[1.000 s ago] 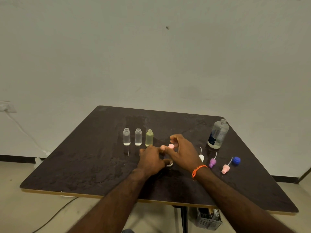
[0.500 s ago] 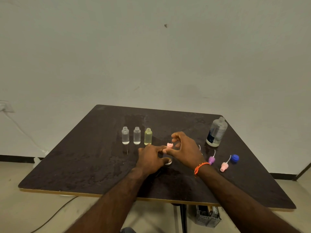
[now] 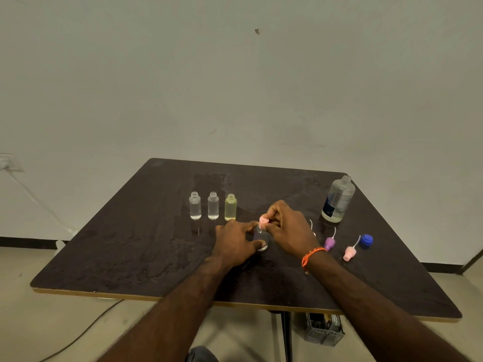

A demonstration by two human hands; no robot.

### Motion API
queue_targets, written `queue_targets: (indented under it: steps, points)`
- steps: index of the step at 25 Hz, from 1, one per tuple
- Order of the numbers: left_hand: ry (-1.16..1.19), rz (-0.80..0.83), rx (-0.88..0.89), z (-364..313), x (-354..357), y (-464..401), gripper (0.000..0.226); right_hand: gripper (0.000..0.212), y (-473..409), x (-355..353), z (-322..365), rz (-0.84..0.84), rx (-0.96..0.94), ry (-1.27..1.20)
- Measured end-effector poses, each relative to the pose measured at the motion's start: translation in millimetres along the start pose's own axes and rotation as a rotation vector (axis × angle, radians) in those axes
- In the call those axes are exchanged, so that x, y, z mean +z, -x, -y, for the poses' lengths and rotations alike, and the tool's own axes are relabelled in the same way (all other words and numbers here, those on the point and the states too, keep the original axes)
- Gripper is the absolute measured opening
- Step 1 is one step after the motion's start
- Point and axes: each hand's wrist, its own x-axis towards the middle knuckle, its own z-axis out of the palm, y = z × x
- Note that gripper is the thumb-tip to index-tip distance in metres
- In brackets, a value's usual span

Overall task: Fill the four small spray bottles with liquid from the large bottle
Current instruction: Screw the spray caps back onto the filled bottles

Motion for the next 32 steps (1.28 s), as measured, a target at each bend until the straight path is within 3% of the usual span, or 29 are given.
queue_targets:
  steps: [5,7,11,16,21,29,32]
  points:
    - [-0.016,-0.002,0.001,-3.2,-1.4,3.3,0.058,0.032,8.5,7.5,-8.1,-0.074,0.084,-0.171]
    - [-0.012,-0.011,0.001,-4.3,-2.0,4.6,0.055,0.042,9.4,12.9,-12.8,-0.058,0.125,-0.133]
    - [-0.033,0.006,-0.008,-8.3,-3.0,-0.4,0.037,0.034,1.3,25.6,-20.1,-0.049,0.208,-0.066]
    - [0.045,-0.145,-0.050,-11.4,3.0,-10.6,0.026,0.034,-29.2,33.6,-21.4,-0.056,0.210,-0.080]
    - [0.159,-0.097,-0.052,-10.9,19.5,-21.4,0.048,0.036,-66.7,46.6,-29.9,-0.097,0.205,-0.046]
    - [0.167,-0.098,-0.041,-5.1,20.0,-38.9,0.045,0.042,-94.3,56.6,-33.7,-0.061,0.220,-0.086]
    - [0.041,-0.182,-0.011,-3.8,8.7,-27.7,0.028,0.053,-88.3,50.6,-34.9,-0.040,0.230,-0.099]
